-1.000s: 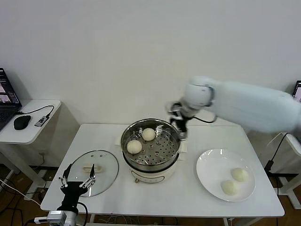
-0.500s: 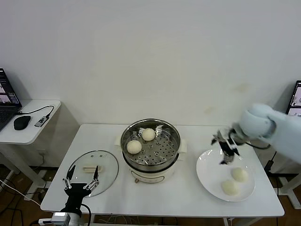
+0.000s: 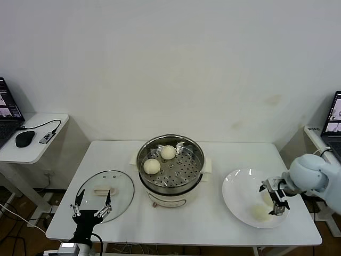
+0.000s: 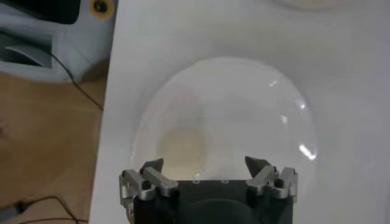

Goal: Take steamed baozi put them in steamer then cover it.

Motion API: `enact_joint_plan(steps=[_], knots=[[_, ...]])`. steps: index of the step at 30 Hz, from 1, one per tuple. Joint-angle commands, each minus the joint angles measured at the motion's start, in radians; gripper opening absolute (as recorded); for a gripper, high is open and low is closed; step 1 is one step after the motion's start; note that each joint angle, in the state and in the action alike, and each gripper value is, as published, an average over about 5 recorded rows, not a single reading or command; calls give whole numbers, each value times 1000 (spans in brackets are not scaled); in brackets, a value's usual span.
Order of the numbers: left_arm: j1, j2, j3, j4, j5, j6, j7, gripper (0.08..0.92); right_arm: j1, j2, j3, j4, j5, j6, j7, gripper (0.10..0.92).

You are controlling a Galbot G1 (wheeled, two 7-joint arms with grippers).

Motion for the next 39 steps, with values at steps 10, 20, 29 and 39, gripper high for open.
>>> enact_joint_plan(steps=[10, 20, 29, 39], knots=[[-1, -2, -7, 7, 2, -3, 0, 823, -213, 98, 141, -106, -60, 5, 44, 821], [-1, -4, -13, 11, 0, -5, 0, 823, -215, 114, 145, -119, -72, -19, 52, 728], [-5, -7, -5, 14, 3, -5, 0, 823, -217, 108, 158, -115, -74, -21, 43, 608], [-11, 2, -7, 5, 1, -2, 0, 823, -12, 91, 82, -91, 8, -22, 21, 533]])
